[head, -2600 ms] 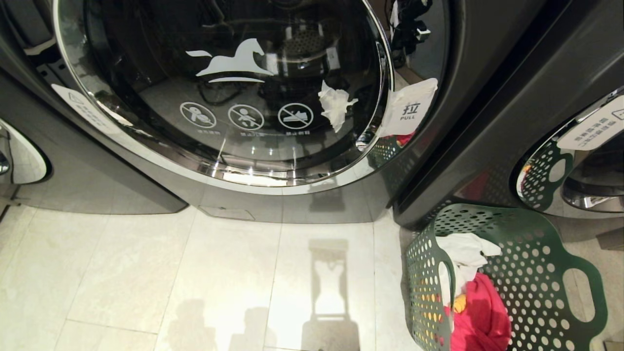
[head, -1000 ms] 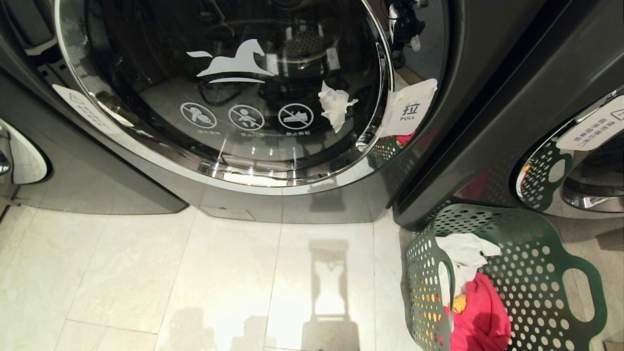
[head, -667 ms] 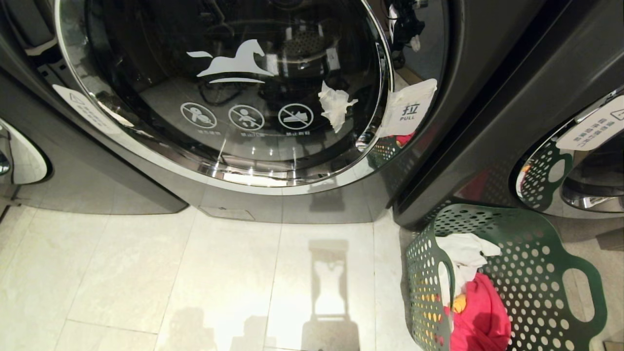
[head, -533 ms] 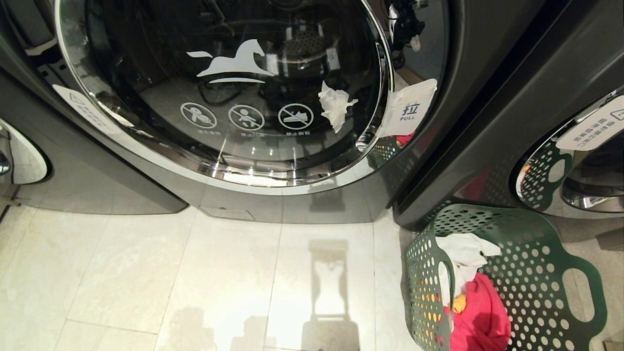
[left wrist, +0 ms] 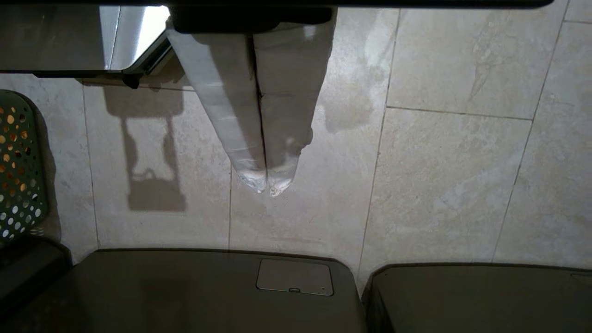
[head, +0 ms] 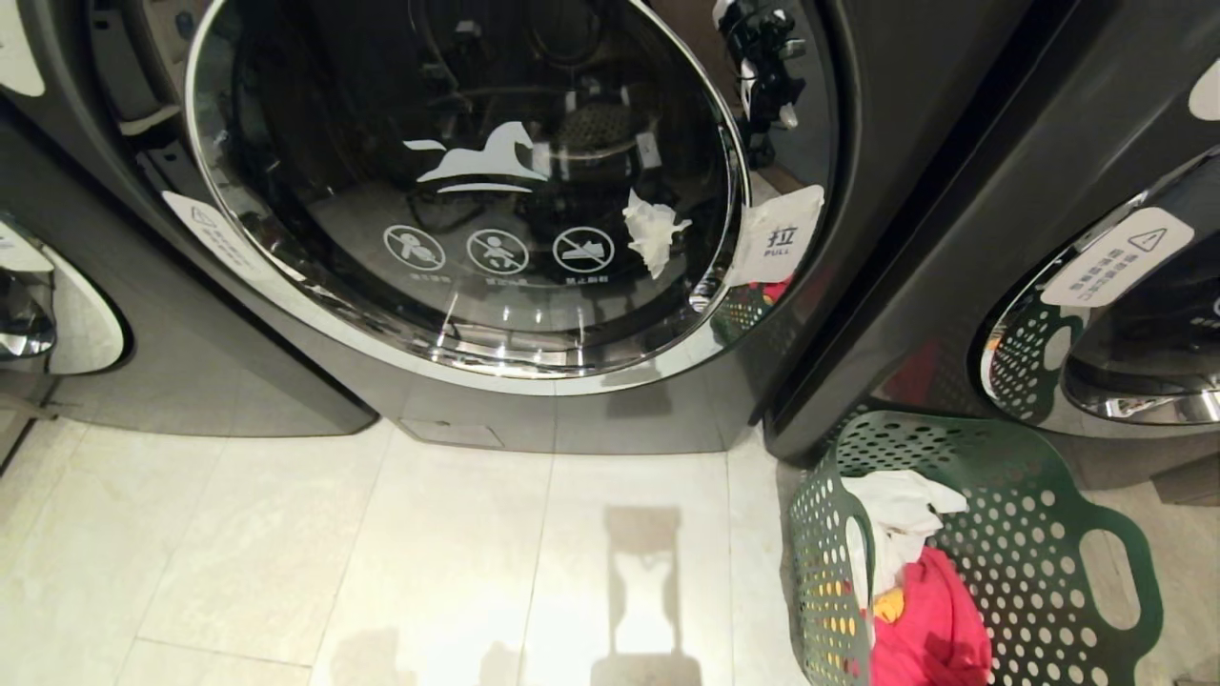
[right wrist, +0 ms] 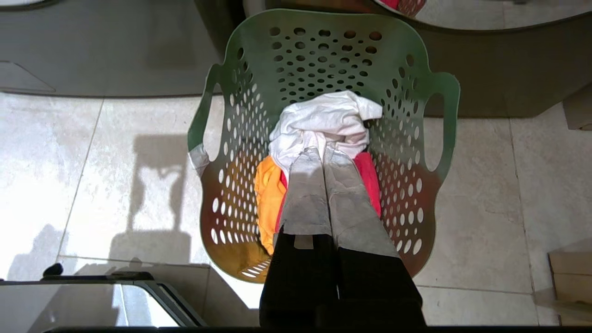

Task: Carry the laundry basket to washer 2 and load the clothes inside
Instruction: Open the lid of the washing machine

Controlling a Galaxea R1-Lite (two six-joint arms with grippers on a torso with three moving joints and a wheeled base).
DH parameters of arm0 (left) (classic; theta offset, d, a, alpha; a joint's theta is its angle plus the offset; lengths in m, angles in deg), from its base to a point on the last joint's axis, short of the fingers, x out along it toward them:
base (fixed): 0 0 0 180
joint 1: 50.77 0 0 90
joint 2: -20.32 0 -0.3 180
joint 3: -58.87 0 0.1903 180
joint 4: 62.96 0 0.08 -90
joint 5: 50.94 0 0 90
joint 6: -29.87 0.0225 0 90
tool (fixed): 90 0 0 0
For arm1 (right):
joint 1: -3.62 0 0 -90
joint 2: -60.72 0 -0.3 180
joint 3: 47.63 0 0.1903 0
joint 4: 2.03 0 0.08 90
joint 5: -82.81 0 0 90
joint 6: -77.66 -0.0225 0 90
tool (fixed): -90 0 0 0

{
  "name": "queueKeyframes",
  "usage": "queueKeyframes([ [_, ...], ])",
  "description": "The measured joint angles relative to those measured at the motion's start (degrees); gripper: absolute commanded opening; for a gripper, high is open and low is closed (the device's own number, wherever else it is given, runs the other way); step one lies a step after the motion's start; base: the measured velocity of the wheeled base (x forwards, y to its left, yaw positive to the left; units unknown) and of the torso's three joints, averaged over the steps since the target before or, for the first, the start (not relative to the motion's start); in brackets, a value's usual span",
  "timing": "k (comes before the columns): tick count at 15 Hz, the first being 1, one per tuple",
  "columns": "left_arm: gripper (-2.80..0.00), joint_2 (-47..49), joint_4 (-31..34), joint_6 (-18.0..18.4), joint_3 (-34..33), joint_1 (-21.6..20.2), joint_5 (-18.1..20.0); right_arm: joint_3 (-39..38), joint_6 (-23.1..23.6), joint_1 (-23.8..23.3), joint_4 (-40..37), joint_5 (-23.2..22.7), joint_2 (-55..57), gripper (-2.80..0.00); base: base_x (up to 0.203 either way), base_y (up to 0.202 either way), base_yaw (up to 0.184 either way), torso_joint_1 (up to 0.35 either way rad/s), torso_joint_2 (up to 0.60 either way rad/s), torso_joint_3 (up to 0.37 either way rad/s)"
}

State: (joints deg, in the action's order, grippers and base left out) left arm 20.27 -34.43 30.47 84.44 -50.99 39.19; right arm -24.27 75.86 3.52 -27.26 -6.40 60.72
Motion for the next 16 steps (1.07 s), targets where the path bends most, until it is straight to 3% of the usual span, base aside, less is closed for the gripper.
queueKeyframes([
  [16,-2.80,0.00,0.07,0.45,0.00,0.00,0.13,0.00,0.02,0.00,0.02,-0.02,0.00,-2.80,0.000,0.000,0.000,0.001,0.00,0.203],
])
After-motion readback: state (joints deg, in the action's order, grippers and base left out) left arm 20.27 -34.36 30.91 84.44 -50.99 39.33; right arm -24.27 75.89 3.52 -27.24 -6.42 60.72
